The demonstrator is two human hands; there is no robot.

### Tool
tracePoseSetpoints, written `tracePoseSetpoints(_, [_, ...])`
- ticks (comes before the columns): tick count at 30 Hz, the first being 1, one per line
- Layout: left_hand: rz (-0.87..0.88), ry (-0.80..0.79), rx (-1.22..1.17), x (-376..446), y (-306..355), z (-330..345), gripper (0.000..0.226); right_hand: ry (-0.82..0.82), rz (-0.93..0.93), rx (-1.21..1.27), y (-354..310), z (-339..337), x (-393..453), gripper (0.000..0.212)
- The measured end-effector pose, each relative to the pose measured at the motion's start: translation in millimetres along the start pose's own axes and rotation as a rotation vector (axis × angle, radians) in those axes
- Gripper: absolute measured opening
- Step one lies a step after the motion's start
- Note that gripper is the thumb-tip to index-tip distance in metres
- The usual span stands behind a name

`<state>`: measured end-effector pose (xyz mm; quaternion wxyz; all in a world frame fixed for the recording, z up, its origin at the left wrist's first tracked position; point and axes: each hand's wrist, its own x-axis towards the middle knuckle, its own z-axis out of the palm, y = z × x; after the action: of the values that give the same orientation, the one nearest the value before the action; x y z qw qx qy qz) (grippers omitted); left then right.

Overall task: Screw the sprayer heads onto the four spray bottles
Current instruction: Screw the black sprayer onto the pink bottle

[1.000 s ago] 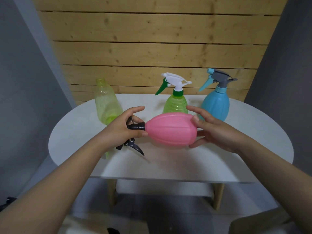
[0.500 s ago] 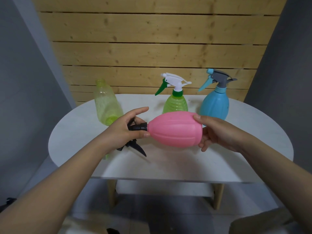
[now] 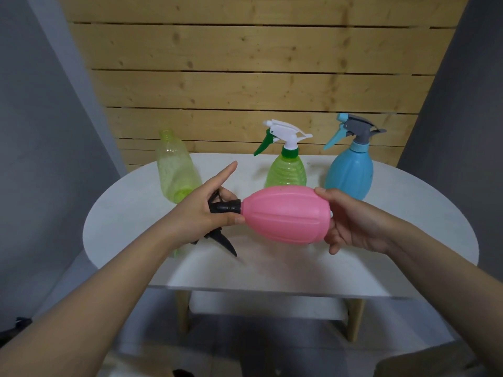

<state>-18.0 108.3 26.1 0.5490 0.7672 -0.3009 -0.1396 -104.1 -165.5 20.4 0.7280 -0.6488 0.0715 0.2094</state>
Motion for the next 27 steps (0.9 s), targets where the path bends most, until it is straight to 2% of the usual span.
tracePoseSetpoints(2, [-0.059,0.034,-0.142,1,6,-5,0.083,0.001,-0.018,0.058,-1,0,2,0.059])
tracePoseSetpoints(4, [-0.140,0.072,-0.461,4,12,-10,0.070,0.003,-0.059,0.130,-4,2,4,0.065])
tracePoseSetpoints(7, [-0.128,0.062,-0.831,5,19,-15,0.049,0.013,-0.120,0.246,-6,9,8,0.068])
tracePoseSetpoints(9, [-0.136,0.076,-0.935,6,19,-15,0.050,0.017,-0.156,0.321,-4,18,11,0.068])
tracePoseSetpoints(10, [-0.156,0.073,-0.939,5,19,-14,0.060,0.012,-0.182,0.348,-4,23,13,0.069])
tracePoseSetpoints(12, [-0.193,0.039,-0.819,5,18,-9,0.073,0.000,-0.241,0.356,-3,35,18,0.070])
tracePoseSetpoints(15, [-0.186,0.041,-0.538,5,18,2,0.061,0.022,-0.298,0.302,-1,55,24,0.064])
tracePoseSetpoints(21, [-0.241,0.199,-0.422,9,17,9,0.084,0.010,-0.263,0.249,5,76,36,0.070])
tracePoseSetpoints(23, [-0.283,0.260,-0.363,15,12,4,0.083,0.062,-0.214,0.232,2,76,38,0.069])
tracePoseSetpoints(27, [-0.293,0.381,-0.084,30,-5,-6,0.086,0.235,-0.139,0.227,2,70,42,0.050])
